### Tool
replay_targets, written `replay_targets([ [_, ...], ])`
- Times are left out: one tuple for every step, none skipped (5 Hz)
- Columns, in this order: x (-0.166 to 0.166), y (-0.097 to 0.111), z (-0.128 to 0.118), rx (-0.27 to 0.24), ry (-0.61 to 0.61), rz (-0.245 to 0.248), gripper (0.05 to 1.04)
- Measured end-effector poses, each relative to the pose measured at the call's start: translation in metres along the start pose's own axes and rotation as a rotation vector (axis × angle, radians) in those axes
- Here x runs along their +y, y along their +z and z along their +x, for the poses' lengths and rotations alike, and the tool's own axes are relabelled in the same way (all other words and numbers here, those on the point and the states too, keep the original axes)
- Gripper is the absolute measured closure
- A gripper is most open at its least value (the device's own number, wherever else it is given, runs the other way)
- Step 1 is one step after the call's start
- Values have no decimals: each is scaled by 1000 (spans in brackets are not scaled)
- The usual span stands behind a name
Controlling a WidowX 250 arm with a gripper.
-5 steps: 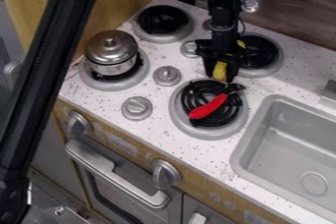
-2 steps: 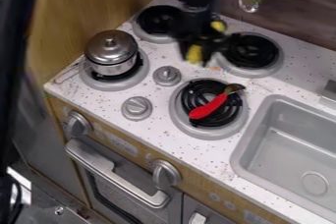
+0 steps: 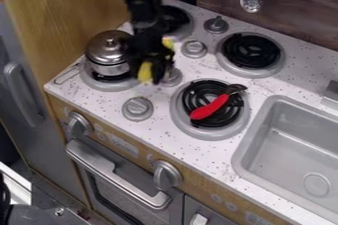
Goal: Make the corn between the two lower burners
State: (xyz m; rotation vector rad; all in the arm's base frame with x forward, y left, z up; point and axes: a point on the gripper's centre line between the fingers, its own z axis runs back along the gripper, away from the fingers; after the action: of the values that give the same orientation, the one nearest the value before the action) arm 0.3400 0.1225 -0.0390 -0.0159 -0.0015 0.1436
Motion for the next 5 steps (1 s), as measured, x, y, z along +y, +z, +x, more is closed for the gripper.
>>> replay_targets([
  [10, -2, -15, 23, -2, 4, 492],
  [5, -6, -20, 41, -34, 12, 446],
  [3, -6, -20, 49, -54, 21, 157],
  [-5, -6, -17, 51, -95, 36, 84],
  [-20, -5, -15, 60, -162, 59, 84],
])
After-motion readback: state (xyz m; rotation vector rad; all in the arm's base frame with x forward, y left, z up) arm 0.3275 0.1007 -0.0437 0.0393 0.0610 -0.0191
